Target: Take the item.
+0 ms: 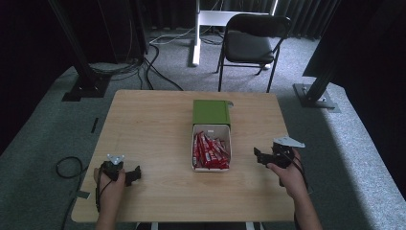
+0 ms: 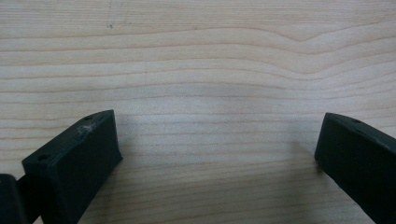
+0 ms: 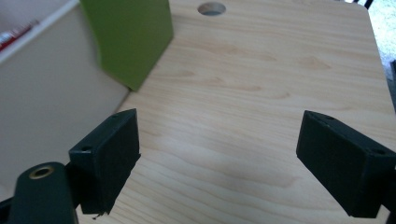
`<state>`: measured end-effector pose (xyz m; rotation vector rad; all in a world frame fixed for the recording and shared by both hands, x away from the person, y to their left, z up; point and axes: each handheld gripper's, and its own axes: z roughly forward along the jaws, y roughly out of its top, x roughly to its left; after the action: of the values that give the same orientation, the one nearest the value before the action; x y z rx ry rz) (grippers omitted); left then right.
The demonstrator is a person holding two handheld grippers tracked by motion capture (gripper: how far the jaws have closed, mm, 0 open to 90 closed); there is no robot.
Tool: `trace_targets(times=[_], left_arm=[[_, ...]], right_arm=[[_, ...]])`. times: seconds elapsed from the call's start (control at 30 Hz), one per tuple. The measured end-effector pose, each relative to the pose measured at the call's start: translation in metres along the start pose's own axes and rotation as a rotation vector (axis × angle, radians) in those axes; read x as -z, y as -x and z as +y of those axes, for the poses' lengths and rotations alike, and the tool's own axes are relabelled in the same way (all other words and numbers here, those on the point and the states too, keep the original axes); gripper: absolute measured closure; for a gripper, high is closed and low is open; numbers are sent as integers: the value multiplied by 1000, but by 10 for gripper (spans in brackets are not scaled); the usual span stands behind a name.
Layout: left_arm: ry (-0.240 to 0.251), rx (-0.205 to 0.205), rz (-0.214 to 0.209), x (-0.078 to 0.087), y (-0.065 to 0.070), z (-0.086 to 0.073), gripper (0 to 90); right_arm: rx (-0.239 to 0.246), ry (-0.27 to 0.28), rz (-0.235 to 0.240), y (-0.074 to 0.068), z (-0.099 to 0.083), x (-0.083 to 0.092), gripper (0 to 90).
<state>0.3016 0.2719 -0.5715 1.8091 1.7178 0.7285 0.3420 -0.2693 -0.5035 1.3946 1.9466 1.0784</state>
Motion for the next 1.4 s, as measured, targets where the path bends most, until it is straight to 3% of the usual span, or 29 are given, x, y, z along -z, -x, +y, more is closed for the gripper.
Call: trace_targets(times=[0.63, 1.4], left_arm=[[0, 0, 0, 0, 0, 0, 7], [-1, 1, 1, 0, 0, 0, 8]], right_arm=[[39, 58, 65, -38, 32, 6, 149], [103, 35, 188, -94, 54, -13, 169]])
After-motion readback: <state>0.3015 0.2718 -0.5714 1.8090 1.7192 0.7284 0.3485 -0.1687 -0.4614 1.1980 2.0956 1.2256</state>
